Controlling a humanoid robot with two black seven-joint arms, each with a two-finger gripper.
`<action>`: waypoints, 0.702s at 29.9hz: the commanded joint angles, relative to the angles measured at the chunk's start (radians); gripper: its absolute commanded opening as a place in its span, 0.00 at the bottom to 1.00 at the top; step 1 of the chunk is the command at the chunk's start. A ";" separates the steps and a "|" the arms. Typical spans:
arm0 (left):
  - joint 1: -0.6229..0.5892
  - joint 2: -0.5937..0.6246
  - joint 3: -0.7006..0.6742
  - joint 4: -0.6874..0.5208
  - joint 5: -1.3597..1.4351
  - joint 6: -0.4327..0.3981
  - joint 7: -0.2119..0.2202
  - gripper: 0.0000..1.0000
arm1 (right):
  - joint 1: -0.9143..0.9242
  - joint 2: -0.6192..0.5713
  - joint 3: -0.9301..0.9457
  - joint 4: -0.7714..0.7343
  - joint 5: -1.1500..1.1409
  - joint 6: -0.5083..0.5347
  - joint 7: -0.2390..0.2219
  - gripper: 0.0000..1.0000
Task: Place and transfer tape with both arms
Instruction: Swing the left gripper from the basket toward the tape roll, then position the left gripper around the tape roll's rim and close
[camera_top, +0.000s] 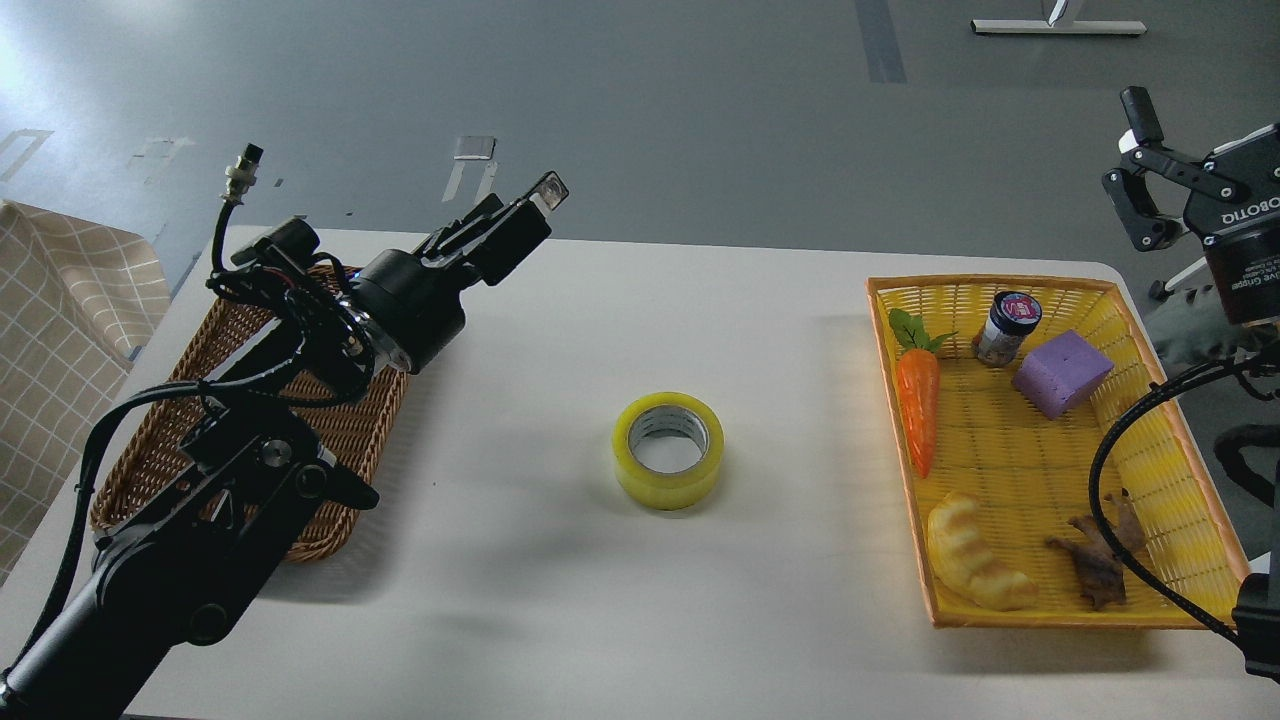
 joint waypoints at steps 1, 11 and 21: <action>0.000 -0.033 0.058 -0.022 0.066 -0.001 0.103 0.98 | -0.001 -0.004 0.000 -0.001 0.000 0.000 0.000 1.00; 0.028 -0.059 0.191 -0.032 0.126 -0.003 0.142 0.98 | -0.002 -0.005 0.001 -0.001 0.000 0.000 0.000 1.00; 0.089 -0.101 0.216 0.062 0.192 0.005 0.142 0.98 | -0.010 -0.001 0.009 0.002 0.002 0.000 0.000 1.00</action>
